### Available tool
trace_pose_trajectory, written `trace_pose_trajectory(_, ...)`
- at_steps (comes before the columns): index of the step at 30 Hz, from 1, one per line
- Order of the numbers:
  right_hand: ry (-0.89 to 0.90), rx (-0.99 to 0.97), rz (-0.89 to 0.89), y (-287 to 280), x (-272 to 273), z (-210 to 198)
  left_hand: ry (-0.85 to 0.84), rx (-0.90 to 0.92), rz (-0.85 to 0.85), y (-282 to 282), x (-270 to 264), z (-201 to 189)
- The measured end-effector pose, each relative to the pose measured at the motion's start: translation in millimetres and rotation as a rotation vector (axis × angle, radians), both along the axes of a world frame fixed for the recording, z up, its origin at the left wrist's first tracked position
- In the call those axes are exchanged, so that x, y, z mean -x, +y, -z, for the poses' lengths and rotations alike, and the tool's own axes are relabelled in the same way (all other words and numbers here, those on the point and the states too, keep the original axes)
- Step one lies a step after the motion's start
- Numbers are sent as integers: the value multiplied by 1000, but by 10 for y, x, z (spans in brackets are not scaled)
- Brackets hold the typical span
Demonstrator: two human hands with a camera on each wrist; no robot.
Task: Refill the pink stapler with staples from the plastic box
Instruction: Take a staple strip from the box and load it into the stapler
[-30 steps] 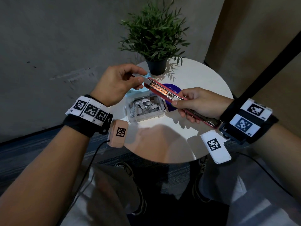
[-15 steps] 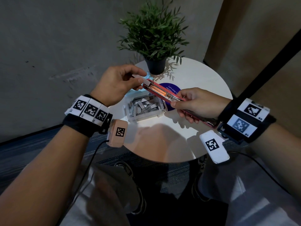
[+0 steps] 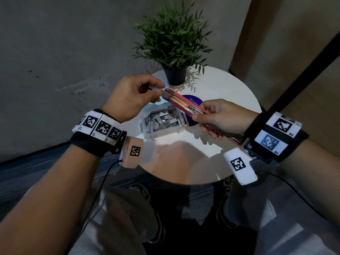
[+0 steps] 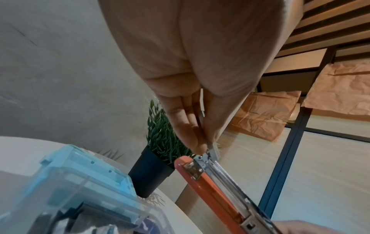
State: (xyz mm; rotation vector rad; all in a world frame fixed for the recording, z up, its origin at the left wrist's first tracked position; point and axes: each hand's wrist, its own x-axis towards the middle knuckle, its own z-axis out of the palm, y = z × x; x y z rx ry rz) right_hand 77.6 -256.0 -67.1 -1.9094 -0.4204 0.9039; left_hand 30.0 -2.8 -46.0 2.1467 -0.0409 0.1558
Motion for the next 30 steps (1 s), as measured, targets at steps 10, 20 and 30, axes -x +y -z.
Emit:
trace_pose_trajectory(10, 4, -11, -7, -6, 10, -1, -4, 39, -8, 2, -13, 5)
trace_pose_trajectory(20, -8, -1, -24, 4, 19, 4, -3, -45, -10, -16, -10, 16)
trace_pose_trajectory(30, -38, -7, -4, 20, 7, 67, -171, -421, -124, -217, 51, 26)
